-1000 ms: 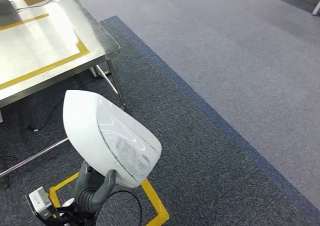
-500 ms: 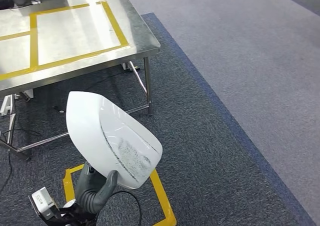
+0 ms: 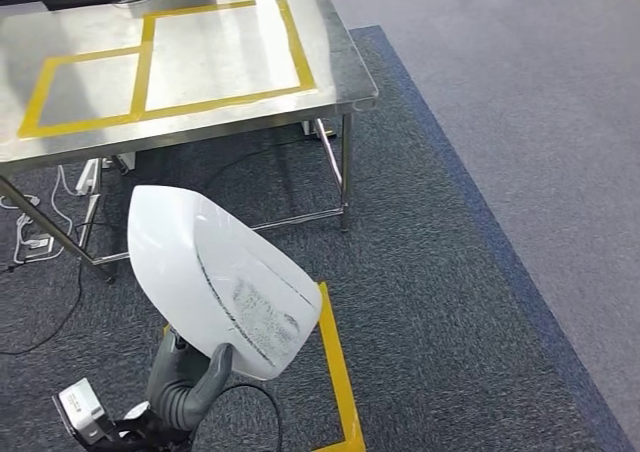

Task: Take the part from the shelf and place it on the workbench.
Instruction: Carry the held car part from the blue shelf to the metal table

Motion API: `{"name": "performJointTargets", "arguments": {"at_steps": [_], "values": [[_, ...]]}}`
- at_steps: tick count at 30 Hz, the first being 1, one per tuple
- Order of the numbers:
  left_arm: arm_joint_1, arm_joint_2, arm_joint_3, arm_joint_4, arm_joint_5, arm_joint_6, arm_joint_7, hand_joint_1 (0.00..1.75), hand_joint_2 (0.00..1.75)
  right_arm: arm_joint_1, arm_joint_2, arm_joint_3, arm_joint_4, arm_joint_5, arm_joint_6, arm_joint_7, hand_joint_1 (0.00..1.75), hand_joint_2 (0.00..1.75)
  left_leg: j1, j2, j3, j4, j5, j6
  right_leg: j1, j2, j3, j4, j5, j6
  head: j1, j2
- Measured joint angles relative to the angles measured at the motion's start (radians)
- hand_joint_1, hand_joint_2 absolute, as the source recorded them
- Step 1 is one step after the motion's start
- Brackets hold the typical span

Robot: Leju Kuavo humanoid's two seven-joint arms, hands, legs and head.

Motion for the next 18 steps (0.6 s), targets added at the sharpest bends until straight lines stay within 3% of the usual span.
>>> {"name": "performJointTargets", "arguments": {"at_steps": [2, 4, 6, 7, 9, 11, 12, 13, 14, 15, 16, 18], "values": [[-0.001, 0.0, 0.0, -0.001, -0.004, -0.002, 0.0, 1.75, 1.75, -0.002, 0.0, -0.002, 0.0, 0.001, 0.003, -0.003, 0.0, 0.0, -0.006, 0.046, 0.065, -0.129, 0.054, 0.007, 0.003, -0.021, 0.009, 0.001, -0.008, 0.008, 0.0, 0.0], [-0.004, 0.0, 0.0, -0.003, -0.006, -0.004, 0.0, 1.75, 1.75, -0.003, 0.0, -0.003, 0.0, 0.003, 0.004, -0.004, 0.0, 0.0, -0.016, 0.079, 0.092, -0.189, 0.063, 0.019, 0.009, -0.041, 0.014, 0.003, -0.016, 0.019, 0.0, 0.0], [-0.004, -0.001, 0.0, -0.005, -0.006, -0.004, 0.0, 1.75, 1.75, -0.005, 0.0, -0.003, 0.0, 0.004, 0.005, -0.005, 0.0, 0.0, -0.018, 0.063, 0.089, -0.194, 0.061, 0.031, 0.01, -0.061, 0.019, 0.001, -0.021, 0.03, 0.002, 0.0], [-0.003, -0.001, 0.0, -0.005, -0.005, -0.004, 0.0, 1.75, 1.75, -0.007, 0.0, -0.003, -0.001, 0.005, 0.005, -0.006, 0.0, 0.0, -0.016, 0.051, 0.09, -0.197, 0.062, 0.037, 0.008, -0.052, 0.019, 0.004, -0.028, 0.035, 0.004, 0.0], [-0.004, -0.002, 0.0, -0.005, -0.004, -0.002, 0.0, 1.75, 1.75, -0.01, 0.0, -0.004, -0.001, 0.006, 0.005, -0.007, 0.0, 0.0, -0.009, 0.03, 0.091, -0.203, 0.066, 0.049, 0.004, 0.001, -0.005, 0.057, -0.065, 0.044, 0.009, 0.0], [-0.008, -0.002, -0.001, -0.004, -0.004, 0.0, 0.0, 1.75, 1.75, -0.009, 0.0, -0.004, -0.001, 0.011, 0.006, -0.008, 0.0, 0.0, -0.007, 0.007, 0.089, -0.203, 0.067, 0.056, 0.002, 0.049, -0.073, 0.188, -0.125, 0.047, 0.013, 0.0], [-0.008, -0.003, 0.0, -0.004, -0.005, 0.003, 0.0, 1.75, 1.75, -0.009, 0.0, -0.004, -0.001, 0.015, 0.008, -0.007, 0.0, 0.0, -0.006, -0.006, 0.089, -0.203, 0.067, 0.057, 0.002, 0.057, -0.108, 0.252, -0.145, 0.048, 0.014, 0.0], [-0.009, -0.002, 0.001, -0.003, -0.005, 0.006, 0.0, 1.75, 1.75, -0.008, 0.0, -0.004, -0.001, 0.019, 0.01, -0.006, 0.0, 0.0, -0.006, -0.02, 0.089, -0.203, 0.067, 0.057, 0.002, 0.06, -0.132, 0.289, -0.146, 0.048, 0.014, 0.0], [-0.01, -0.002, 0.002, -0.003, -0.006, 0.01, 0.0, 1.75, 1.75, -0.008, 0.0, -0.004, -0.001, 0.025, 0.012, -0.005, 0.0, 0.0, -0.006, -0.034, 0.09, -0.202, 0.067, 0.057, 0.001, 0.062, -0.139, 0.287, -0.127, 0.048, 0.014, 0.0], [-0.011, -0.002, 0.003, -0.003, -0.005, 0.012, 0.0, 1.75, 1.75, -0.009, 0.0, -0.004, -0.001, 0.031, 0.012, -0.003, 0.0, 0.0, -0.005, -0.049, 0.09, -0.2, 0.067, 0.056, 0.0, 0.066, -0.125, 0.243, -0.089, 0.047, 0.014, 0.0], [-0.013, -0.002, 0.005, -0.003, -0.003, 0.013, 0.0, 1.75, 1.75, -0.01, 0.0, -0.004, -0.001, 0.035, 0.013, -0.001, 0.0, 0.0, -0.004, -0.063, 0.091, -0.198, 0.066, 0.054, -0.002, 0.081, -0.099, 0.173, -0.047, 0.047, 0.014, 0.0], [-0.016, -0.002, 0.01, -0.003, 0.003, 0.01, 0.0, 1.75, 1.75, -0.013, 0.0, -0.004, -0.001, 0.04, 0.013, 0.003, 0.0, 0.0, -0.004, -0.088, 0.086, -0.192, 0.065, 0.045, -0.008, 0.132, -0.048, 0.056, 0.0, 0.045, 0.014, 0.0]]}}
